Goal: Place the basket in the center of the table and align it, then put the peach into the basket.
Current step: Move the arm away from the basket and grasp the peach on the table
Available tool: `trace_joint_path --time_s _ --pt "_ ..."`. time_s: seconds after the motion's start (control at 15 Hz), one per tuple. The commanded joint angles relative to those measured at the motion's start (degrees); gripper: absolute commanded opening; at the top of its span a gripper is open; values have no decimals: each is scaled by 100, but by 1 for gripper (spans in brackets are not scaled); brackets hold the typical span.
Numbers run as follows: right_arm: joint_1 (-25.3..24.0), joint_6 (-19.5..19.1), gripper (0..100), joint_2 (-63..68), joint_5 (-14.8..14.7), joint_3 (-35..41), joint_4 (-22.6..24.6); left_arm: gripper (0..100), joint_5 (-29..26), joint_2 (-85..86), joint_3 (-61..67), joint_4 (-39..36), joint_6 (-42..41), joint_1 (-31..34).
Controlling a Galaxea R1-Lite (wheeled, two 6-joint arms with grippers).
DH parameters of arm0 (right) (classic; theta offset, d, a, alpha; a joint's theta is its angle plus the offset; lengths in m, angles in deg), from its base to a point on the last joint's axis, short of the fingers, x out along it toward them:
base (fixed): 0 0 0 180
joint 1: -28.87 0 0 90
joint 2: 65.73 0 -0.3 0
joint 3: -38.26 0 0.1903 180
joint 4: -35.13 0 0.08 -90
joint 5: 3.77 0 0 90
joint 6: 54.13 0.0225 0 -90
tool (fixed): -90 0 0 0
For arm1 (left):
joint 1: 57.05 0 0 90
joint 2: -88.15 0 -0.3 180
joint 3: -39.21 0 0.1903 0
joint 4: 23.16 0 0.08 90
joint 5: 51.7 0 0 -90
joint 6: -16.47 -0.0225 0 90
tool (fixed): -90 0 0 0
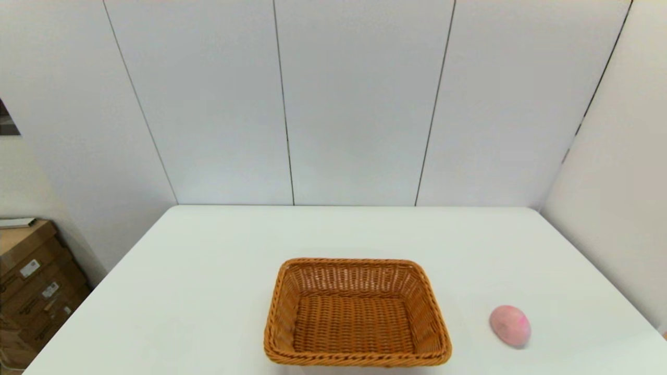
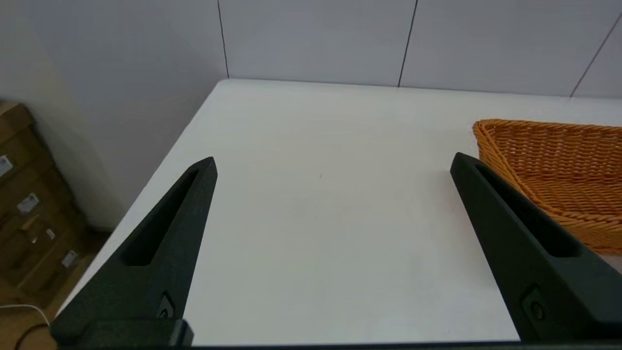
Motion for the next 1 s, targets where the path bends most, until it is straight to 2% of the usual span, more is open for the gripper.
trace_joint_path --time_s 0.07,0.2,0.33,0.53,0.6,0.8,0.93,1.0 --pt "-21 -25 100 2273 84 -1508 -1319 100 3 49 35 1 11 0" --pt "-48 -43 100 4488 75 -1913 -1143 100 3 49 35 1 2 0" --pt "-74 -34 100 6606 -4 -2159 -536 100 3 49 35 1 2 0" --pt "-417 -17 100 8522 -13 -2176 351 100 3 49 35 1 -15 0" --pt "-505 -25 100 9137 -109 -2185 729 100 11 49 35 1 -15 0" --pt "-663 -34 100 10930 -531 -2273 2425 100 3 49 35 -17 2 0" --pt "-707 -34 100 11669 -549 -2335 3023 100 3 49 35 1 11 0" --pt "-707 -34 100 11897 -540 -2414 3111 100 3 49 35 1 11 0"
